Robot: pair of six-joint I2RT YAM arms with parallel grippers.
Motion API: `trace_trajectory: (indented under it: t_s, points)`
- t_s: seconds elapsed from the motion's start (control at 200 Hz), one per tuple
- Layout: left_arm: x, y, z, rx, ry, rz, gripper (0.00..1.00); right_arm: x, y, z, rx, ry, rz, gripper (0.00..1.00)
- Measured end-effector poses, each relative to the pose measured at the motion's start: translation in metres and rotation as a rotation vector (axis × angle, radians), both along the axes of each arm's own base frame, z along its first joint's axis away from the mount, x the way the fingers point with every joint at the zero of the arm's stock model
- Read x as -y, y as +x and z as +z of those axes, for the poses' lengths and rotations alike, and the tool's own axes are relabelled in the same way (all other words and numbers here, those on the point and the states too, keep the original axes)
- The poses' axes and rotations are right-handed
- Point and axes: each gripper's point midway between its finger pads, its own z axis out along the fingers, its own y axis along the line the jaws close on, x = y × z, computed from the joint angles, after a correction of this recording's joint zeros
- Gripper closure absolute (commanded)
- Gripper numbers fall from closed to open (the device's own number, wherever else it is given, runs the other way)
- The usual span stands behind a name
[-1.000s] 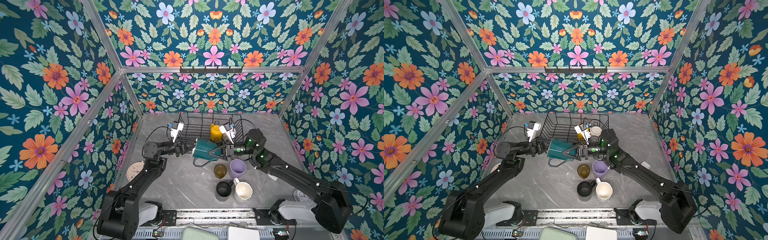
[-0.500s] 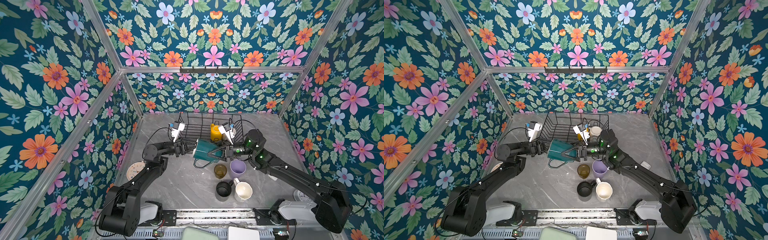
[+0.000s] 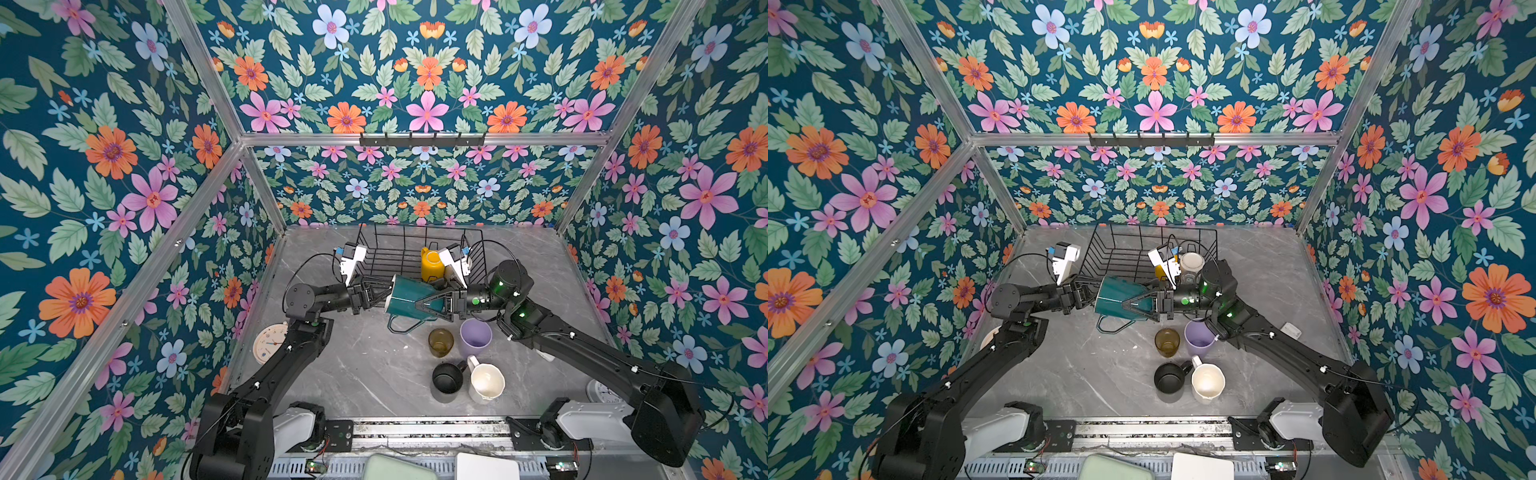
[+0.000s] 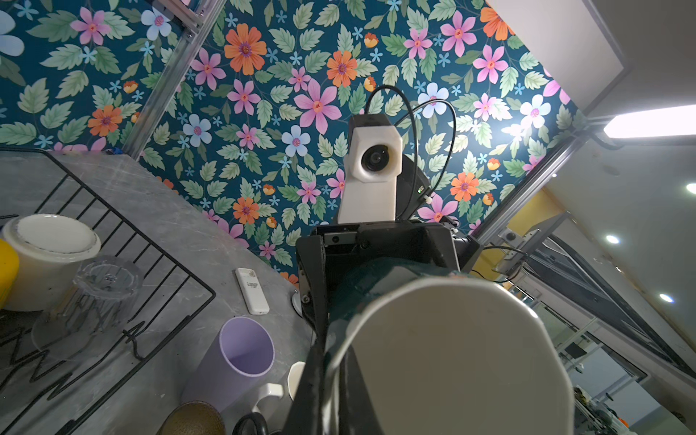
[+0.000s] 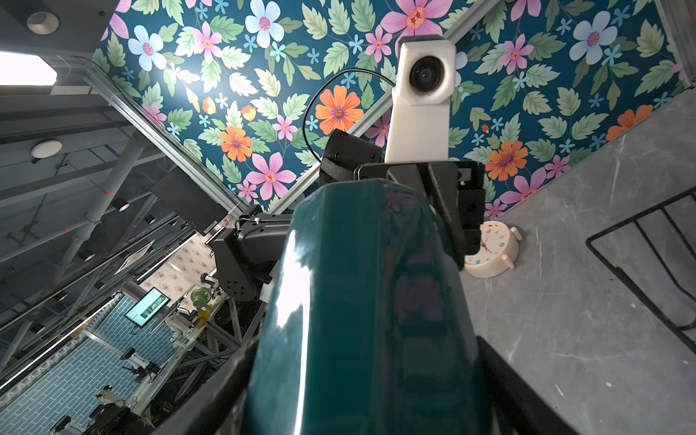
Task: Load the cups into the dish rack
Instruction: 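Grasp the dark green mug with the right gripper beside the left gripper, then open the left gripper and pull it back while the right gripper holds the mug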
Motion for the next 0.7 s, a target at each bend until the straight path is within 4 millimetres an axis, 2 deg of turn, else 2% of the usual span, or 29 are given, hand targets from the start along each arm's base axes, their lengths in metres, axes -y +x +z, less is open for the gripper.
trace_trajectory:
  t_s: [0.13,0.265,0.36,0.41,0.7]
  points:
    - [0.000,0.002,-0.003,-0.003,0.012,0.026,1.00,0.000,0.002,-0.001,-0.012,-0.002,-0.007,0.61]
    - [-0.001,0.005,-0.005,-0.007,0.018,0.044,1.00,-0.001,0.004,-0.001,-0.022,-0.005,-0.014,0.88]
    - [-0.001,0.007,-0.006,-0.014,0.020,0.053,1.00,-0.002,0.006,-0.001,-0.031,-0.010,-0.018,0.91]
    - [-0.001,0.008,-0.006,-0.015,0.019,0.057,1.00,-0.002,0.007,-0.001,-0.033,-0.011,-0.021,1.00]
    - [-0.001,0.011,-0.006,-0.016,0.026,0.072,1.00,-0.002,0.010,0.003,-0.052,-0.034,-0.033,1.00]
